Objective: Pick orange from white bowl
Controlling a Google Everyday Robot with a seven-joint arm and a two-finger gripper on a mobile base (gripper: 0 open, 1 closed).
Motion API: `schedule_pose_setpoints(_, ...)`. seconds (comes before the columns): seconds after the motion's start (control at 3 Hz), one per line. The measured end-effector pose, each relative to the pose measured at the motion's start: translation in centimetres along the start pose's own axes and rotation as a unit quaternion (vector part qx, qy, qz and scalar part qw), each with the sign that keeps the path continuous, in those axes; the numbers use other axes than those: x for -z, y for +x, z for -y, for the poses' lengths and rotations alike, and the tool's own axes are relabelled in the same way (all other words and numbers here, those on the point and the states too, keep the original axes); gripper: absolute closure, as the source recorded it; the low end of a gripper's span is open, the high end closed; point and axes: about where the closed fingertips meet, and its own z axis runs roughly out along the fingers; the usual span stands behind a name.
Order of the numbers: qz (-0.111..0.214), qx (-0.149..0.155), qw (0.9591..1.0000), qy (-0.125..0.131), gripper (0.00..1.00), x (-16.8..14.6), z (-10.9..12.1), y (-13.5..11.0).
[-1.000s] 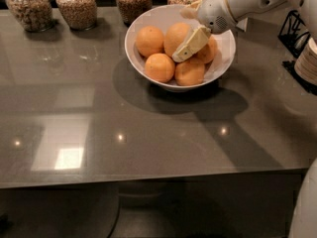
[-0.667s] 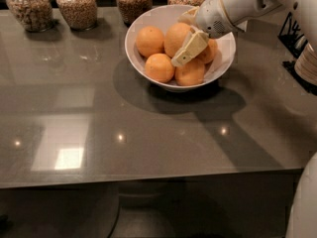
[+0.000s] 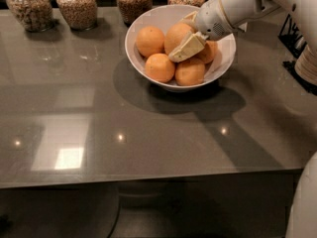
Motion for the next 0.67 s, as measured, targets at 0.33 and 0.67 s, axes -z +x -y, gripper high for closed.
schedule_pose_setpoints(0.33,0.008,0.004,0.9999,0.006,0.77,1.0,0.0,-0.6)
schedule_pose_setpoints(0.67,0.028,0.008,0.9994,0.017,0.99,2.8,-0.5,-1.6)
